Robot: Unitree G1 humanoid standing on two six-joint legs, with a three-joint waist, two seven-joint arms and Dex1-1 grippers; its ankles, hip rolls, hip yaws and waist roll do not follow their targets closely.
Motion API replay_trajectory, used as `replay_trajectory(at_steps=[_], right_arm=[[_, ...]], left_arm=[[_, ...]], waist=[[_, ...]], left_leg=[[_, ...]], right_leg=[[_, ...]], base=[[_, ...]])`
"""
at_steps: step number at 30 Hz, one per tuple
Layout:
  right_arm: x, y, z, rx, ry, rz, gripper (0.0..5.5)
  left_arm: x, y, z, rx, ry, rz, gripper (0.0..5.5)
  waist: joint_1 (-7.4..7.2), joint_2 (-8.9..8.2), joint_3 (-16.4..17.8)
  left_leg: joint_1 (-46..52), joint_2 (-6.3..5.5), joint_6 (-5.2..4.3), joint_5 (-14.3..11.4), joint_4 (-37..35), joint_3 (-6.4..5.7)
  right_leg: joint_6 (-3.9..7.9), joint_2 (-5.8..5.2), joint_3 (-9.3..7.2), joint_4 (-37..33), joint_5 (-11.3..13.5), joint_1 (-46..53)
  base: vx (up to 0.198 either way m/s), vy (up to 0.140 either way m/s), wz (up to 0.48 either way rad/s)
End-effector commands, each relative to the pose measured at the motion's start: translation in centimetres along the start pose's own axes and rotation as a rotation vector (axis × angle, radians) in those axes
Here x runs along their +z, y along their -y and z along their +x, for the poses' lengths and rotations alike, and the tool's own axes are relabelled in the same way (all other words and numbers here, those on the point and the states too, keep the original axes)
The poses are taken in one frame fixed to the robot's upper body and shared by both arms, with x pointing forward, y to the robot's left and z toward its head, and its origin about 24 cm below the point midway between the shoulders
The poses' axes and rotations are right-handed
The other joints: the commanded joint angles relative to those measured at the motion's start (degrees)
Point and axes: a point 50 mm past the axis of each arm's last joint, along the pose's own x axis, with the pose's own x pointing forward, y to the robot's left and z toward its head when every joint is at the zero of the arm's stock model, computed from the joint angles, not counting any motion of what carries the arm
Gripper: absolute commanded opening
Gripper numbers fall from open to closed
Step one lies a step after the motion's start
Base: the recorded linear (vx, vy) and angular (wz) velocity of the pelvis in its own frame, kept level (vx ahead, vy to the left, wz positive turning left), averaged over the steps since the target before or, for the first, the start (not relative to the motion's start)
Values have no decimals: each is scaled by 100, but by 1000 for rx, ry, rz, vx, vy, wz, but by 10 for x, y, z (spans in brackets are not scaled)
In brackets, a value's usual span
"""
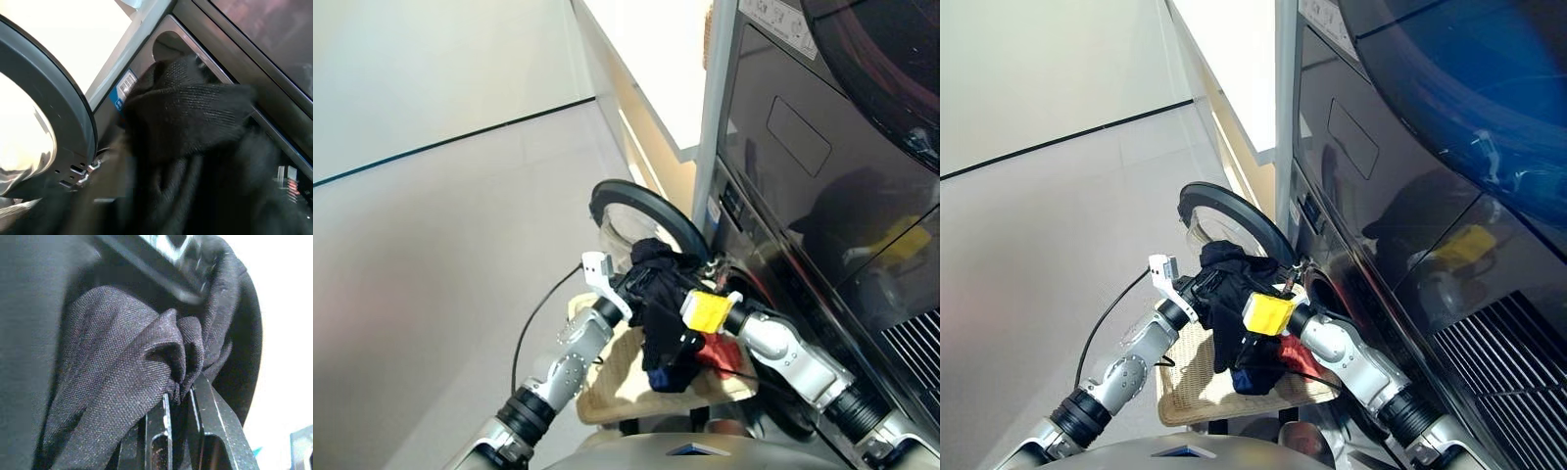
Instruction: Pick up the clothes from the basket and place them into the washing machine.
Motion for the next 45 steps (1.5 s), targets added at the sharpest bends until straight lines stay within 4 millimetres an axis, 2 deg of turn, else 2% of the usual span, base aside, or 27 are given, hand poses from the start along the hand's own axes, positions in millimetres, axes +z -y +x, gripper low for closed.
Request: replay_trajectory(at_steps=[1,6,8,10,12,14,18,20,23,26,29,32,33,34,35,39,45], right_arm=[[22,5,12,-140,138,193,0],[15,1,13,-230,97,367,0],[2,-4,17,-259,40,439,0],[-12,-13,29,-278,-35,504,0],[-22,-12,46,-319,-91,562,0],[-36,-17,53,-345,-171,603,0],[-50,-20,46,-396,-233,659,0],[-54,-18,42,-431,-238,700,0],[-73,-18,31,-577,-297,876,0],[-81,-11,28,-670,-297,967,0],[-98,5,19,-919,-280,1196,0],[-94,27,23,-1026,-169,1293,0],[-94,28,23,-1026,-167,1293,0],[-89,43,28,-1080,-103,1317,0],[-87,49,29,-1108,-71,1335,0],[-80,86,32,-1227,55,1374,0],[-59,146,36,-1277,169,1279,0]], left_arm=[[22,-4,3,30,148,14,550],[38,-28,-14,243,285,59,550],[45,-39,-22,337,348,73,550],[46,-44,-24,385,386,47,550],[48,-47,-28,429,424,39,550],[49,-52,-31,465,443,56,550],[55,-66,-45,570,472,138,550],[52,-75,-52,627,458,154,550],[45,-84,-58,692,419,195,550],[41,-89,-58,723,390,228,550],[24,-99,-58,786,279,287,550],[15,-103,-56,810,222,309,550],[15,-103,-56,809,222,309,550],[12,-106,-52,825,191,331,550],[10,-105,-49,820,180,341,550],[10,-102,-39,792,151,388,550],[23,-96,-29,725,179,442,550]], waist=[[-43,-392,-337],[2,-430,-304],[41,-446,-297],[96,-447,-296],[186,-444,-315],[241,-442,-325],[298,-421,-310],[302,-402,-270],[298,-336,-115],[290,-270,71],[328,-126,368],[331,-47,740],[338,-49,724],[349,-31,919],[351,-12,1004],[374,72,1227],[467,187,1292]], left_leg=[[-37,-445,-10,185,-30,128],[-60,-442,-14,186,-30,136],[-69,-448,-17,186,-30,140],[-66,-452,-21,180,-30,124],[-65,-451,-27,175,-30,100],[-62,-453,-39,166,-30,75],[-81,-464,-48,159,-30,55],[-106,-474,-47,168,-30,41],[-244,-504,-34,200,-30,23],[-429,-537,-20,256,-30,10],[-772,-573,30,349,2,39],[-1281,-593,90,355,278,71],[-1315,-594,91,347,299,75],[-1710,-592,138,313,551,91],[-1876,-599,161,299,652,103],[-2765,-634,218,141,1242,146],[-3962,-636,297,-102,2022,228]], right_leg=[[547,-92,119,80,-120,200],[531,-105,126,77,-104,168],[524,-110,125,65,-98,167],[516,-116,105,48,-100,187],[505,-128,81,28,-102,213],[503,-145,55,4,-106,247],[510,-162,16,-13,-93,240],[513,-170,20,-13,-78,211],[522,-195,19,13,-27,58],[524,-215,23,66,23,-155],[522,-254,42,207,87,-580],[498,-308,131,487,100,-1114],[498,-310,135,506,93,-1148],[448,-341,187,762,54,-1564],[431,-354,187,860,32,-1729],[363,-411,259,1370,-98,-2606],[317,-478,412,2099,-241,-3813]], base=[[0,0,0],[0,0,0],[0,0,0],[0,0,0],[0,0,0],[0,0,0],[0,0,0],[0,0,0],[-72,23,5],[-144,41,26],[-139,60,31],[-155,52,-24],[-144,22,-15],[-144,16,-31],[-178,18,-1],[-101,12,12],[-55,17,82]])
